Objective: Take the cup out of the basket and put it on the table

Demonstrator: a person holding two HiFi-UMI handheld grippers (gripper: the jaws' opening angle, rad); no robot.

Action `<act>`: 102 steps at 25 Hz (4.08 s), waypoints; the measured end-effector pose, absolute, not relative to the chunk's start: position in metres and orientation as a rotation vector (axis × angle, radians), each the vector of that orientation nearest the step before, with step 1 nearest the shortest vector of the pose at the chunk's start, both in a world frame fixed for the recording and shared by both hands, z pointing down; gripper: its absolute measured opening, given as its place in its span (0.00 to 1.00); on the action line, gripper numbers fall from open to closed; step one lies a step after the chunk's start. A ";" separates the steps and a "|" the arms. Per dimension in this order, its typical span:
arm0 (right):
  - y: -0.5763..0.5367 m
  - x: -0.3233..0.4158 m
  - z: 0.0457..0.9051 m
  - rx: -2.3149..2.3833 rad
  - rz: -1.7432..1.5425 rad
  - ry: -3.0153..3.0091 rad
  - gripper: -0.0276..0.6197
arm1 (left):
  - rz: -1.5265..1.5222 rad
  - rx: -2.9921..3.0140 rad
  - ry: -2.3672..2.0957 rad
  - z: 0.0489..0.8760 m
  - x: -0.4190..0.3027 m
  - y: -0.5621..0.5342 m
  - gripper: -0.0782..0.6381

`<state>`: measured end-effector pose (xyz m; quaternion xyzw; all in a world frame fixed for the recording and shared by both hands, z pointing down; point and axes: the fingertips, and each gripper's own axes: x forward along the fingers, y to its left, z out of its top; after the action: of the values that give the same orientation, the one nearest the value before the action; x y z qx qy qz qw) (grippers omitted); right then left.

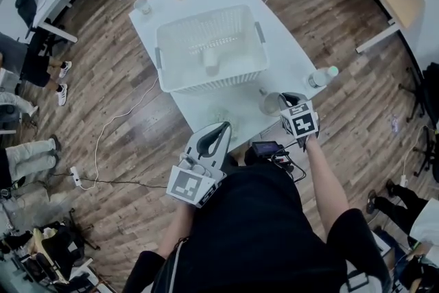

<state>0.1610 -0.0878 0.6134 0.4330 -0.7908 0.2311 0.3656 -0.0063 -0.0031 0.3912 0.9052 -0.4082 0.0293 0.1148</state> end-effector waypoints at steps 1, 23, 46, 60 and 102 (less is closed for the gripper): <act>-0.087 0.161 0.620 1.108 0.593 -2.020 0.11 | 0.087 2.653 -1.198 0.392 -0.007 -0.002 0.12; -0.080 0.163 0.670 1.129 0.649 -1.919 0.11 | 0.092 2.615 -1.211 0.394 -0.015 0.009 0.12; -0.066 0.121 0.541 1.228 0.381 -2.308 0.19 | 0.099 2.636 -1.209 0.397 -0.018 0.008 0.12; -0.010 0.025 0.428 1.103 0.245 -2.744 0.08 | 0.100 2.635 -1.224 0.401 -0.021 -0.004 0.12; -0.023 0.100 0.453 1.341 0.390 -2.552 0.08 | 0.968 2.273 -1.052 0.518 -0.083 -0.228 0.54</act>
<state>0.0998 -0.0235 0.4528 0.4579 -0.8713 0.1333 0.1161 -0.0832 -0.2278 0.5178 0.8246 -0.3816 0.3513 0.2261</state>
